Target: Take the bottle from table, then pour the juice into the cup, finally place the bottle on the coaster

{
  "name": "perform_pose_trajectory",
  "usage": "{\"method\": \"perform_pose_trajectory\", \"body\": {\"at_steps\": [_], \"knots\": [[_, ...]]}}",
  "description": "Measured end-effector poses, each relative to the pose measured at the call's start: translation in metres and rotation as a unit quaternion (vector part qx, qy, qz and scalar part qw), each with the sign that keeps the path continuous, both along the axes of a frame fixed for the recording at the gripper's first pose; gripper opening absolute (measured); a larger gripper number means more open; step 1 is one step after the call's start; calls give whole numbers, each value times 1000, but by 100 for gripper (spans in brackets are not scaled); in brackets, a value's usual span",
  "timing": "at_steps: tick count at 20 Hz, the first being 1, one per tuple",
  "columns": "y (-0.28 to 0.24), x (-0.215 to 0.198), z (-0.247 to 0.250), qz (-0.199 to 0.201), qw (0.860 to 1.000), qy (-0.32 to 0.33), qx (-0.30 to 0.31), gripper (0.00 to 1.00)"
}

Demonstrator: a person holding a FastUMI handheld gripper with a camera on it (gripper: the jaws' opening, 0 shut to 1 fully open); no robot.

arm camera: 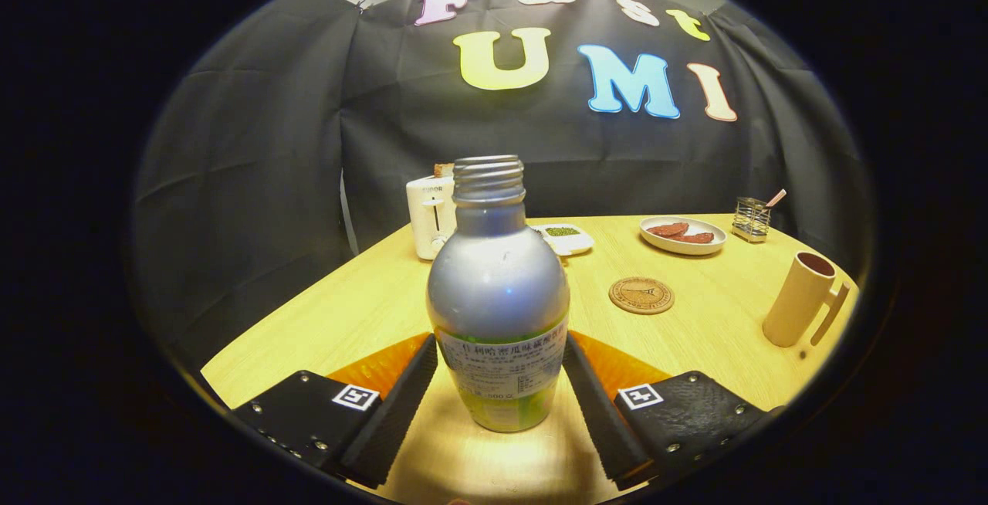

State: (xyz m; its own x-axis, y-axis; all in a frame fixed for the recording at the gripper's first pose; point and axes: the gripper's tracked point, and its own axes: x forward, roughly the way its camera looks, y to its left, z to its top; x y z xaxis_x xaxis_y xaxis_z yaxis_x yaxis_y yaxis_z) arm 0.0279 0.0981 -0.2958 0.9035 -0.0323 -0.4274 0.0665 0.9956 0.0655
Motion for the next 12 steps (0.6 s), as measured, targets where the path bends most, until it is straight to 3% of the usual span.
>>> {"method": "perform_pose_trajectory", "body": {"at_steps": [3,12], "knots": [[-2,-1,-3,-7,1000,3,0,83],[1,9,10,-6,998,34,46,75]]}}
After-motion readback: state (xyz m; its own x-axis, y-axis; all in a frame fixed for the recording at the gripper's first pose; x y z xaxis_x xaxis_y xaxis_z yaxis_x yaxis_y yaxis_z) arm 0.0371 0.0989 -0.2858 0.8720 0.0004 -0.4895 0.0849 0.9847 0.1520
